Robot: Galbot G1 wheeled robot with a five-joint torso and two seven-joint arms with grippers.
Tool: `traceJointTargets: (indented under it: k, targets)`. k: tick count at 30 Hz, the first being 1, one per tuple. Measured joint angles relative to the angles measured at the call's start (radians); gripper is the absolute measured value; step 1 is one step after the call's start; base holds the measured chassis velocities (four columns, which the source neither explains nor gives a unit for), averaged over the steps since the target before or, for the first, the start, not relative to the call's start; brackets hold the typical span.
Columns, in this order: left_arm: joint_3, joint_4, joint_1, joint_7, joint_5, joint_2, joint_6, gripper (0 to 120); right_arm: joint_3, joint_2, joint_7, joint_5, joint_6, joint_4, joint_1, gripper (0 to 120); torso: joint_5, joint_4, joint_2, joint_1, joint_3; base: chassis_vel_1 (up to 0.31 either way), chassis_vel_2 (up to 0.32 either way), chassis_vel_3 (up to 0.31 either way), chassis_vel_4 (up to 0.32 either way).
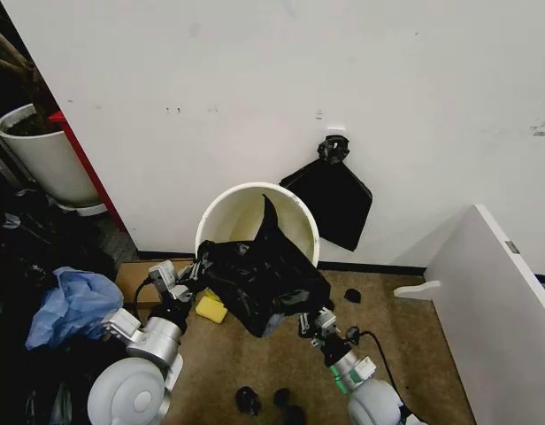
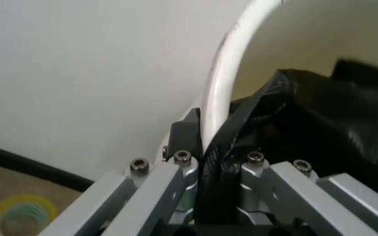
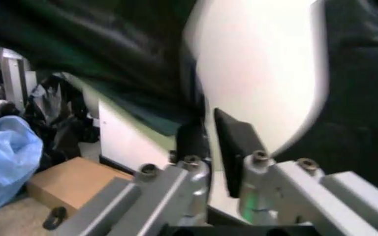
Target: Place the garbage bag over the trash bin.
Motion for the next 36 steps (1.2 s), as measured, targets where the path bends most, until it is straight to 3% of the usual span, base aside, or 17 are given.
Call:
traceJointTargets:
  k: [9,11,17,20,24,26,29,31,36]
  targets:
    - [-0.003,0.082,-0.047,-0.055,0.007,0.017,0.026,4,0.051,-0.046,-0.223,0.096,0.088,-0.030,-0.011,41,-0.0002,0.0001,0.000,0.000,0.000,0.000,0.000,0.000,0.000]
    - [-0.004,0.085,-0.048,-0.057,0.006,0.019,0.026,4,0.058,-0.049,-0.238,0.099,0.093,-0.037,-0.011,43,-0.0003,0.0002,0.000,0.000,0.000,0.000,0.000,0.000,0.000]
    - [-0.015,0.140,-0.086,-0.107,-0.019,0.048,0.047,4,0.163,-0.076,-0.417,0.103,0.142,-0.126,-0.026,70,0.0000,0.0001,0.000,0.000,0.000,0.000,0.000,0.000,0.000]
    - [-0.017,0.151,-0.092,-0.111,-0.020,0.056,0.049,4,0.199,-0.076,-0.439,0.105,0.153,-0.135,-0.033,77,-0.0001,0.0001,0.000,0.000,0.000,0.000,0.000,0.000,0.000]
    - [-0.018,0.160,-0.094,-0.119,-0.019,0.063,0.053,4,0.209,-0.076,-0.392,0.176,0.177,-0.019,-0.089,94,-0.0002,0.0001,0.000,0.000,0.000,0.000,0.000,0.000,0.000]
    - [-0.018,0.160,-0.093,-0.121,-0.018,0.062,0.053,4,0.203,-0.076,-0.374,0.169,0.182,0.007,-0.099,96,-0.0003,0.0000,0.000,0.000,0.000,0.000,0.000,0.000,0.000]
    - [-0.010,0.162,-0.092,-0.131,-0.014,0.056,0.059,4,0.165,-0.075,-0.210,-0.022,0.179,0.165,-0.151,100,-0.0002,0.0003,0.000,0.000,0.000,0.000,0.000,0.000,0.000]
    - [0.000,0.167,-0.100,-0.135,-0.010,0.051,0.065,4,0.130,-0.084,-0.113,-0.154,0.124,0.268,-0.170,100,-0.0004,0.0000,0.000,0.000,0.000,0.000,0.000,0.000,0.000]
    - [0.011,0.174,-0.107,-0.139,-0.007,0.043,0.070,4,0.091,-0.104,-0.053,-0.302,0.023,0.368,-0.164,100,-0.0002,0.0002,0.000,0.000,0.000,0.000,0.000,0.000,0.000]
